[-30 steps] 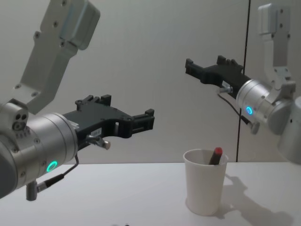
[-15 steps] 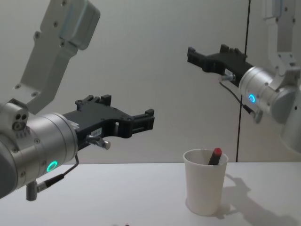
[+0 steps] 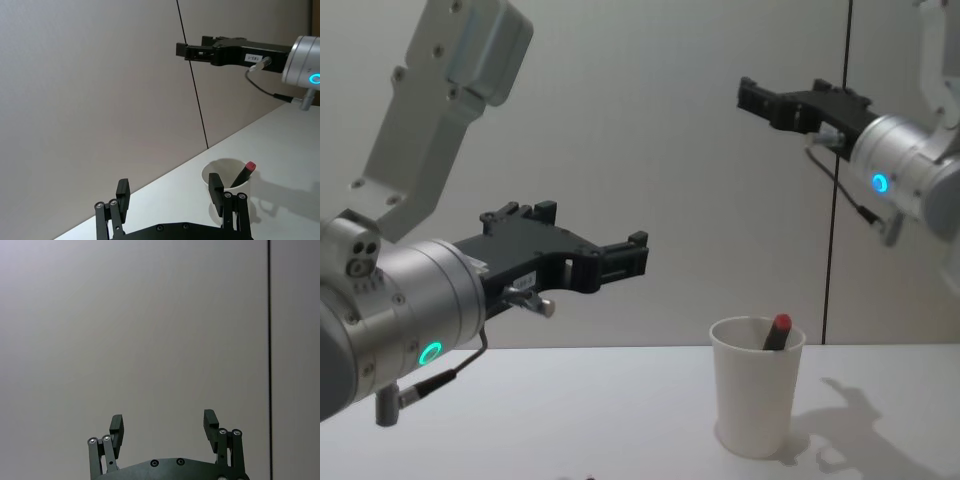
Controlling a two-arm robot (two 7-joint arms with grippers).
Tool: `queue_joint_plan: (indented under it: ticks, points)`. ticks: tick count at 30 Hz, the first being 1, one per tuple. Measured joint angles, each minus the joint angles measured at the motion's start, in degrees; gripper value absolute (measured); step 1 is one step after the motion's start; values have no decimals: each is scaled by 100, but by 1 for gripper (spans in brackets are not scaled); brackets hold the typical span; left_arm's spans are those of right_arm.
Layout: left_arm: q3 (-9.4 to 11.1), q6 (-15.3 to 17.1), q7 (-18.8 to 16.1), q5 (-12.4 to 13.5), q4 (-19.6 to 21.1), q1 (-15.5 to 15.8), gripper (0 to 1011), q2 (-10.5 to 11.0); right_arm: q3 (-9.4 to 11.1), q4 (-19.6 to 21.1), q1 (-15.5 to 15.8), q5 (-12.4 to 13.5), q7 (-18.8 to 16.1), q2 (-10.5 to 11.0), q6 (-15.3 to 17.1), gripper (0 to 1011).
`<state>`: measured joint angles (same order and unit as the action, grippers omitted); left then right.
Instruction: Place the pen into the pen holder.
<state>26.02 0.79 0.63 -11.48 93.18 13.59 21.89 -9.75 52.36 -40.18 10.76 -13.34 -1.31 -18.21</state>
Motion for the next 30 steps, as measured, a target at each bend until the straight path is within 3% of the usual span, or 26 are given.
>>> queue_joint_plan:
  ticks: [13,21,30]
  points:
    - [0,0,0,0,0,0,1000,0,110,1659,991,191,535,268,1026,1001]
    - [0,0,0,0,0,0,1000,0,189,2285,1481,246,742,422,1328,1001]
    - [0,0,0,0,0,0,1000,0,269,2824,2046,278,862,603,1453,1001]
